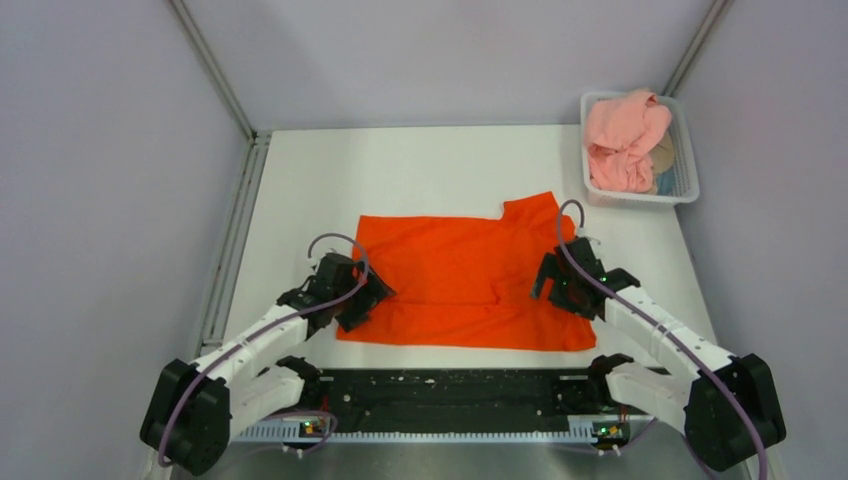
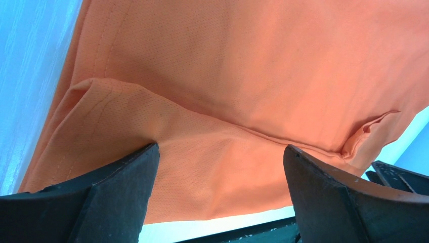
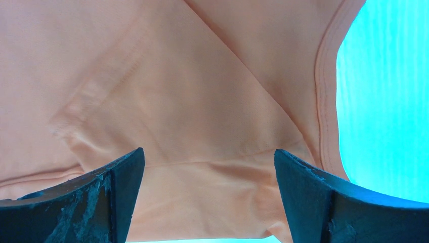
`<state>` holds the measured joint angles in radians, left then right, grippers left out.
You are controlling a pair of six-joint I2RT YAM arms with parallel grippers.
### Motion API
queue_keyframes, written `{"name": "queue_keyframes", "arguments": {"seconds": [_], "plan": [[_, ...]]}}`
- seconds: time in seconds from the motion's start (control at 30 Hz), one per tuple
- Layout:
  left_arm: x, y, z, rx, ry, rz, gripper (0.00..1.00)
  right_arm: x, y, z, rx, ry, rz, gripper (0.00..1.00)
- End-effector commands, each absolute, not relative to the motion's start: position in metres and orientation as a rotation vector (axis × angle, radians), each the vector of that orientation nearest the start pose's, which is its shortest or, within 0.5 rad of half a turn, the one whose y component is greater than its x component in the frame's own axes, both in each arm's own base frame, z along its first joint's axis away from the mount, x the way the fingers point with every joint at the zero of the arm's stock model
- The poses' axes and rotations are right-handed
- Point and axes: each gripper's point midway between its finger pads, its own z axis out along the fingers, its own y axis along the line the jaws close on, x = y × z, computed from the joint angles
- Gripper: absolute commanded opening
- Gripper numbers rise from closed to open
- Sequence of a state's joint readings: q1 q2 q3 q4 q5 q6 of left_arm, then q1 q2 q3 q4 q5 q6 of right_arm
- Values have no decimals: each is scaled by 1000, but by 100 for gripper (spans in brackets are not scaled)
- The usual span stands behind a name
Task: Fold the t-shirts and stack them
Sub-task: Fold the flattened tshirt in 1/3 of the way
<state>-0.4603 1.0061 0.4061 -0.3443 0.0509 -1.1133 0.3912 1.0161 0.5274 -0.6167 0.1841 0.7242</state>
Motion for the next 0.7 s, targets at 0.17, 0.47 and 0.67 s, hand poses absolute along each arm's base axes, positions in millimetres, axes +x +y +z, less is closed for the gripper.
{"name": "queue_keyframes", "arguments": {"seconds": [0.17,0.47,0.67], "plan": [[183,-147,34,-761,2602,-564,99,248,95,106,327,2382,249,97],[244,-135,139,-652,2255,-506,99,274,98,151,271,2249,260,99],[308,-117,187,-623,2063,-393,98,317,104,173,282,2162,246,99]]}}
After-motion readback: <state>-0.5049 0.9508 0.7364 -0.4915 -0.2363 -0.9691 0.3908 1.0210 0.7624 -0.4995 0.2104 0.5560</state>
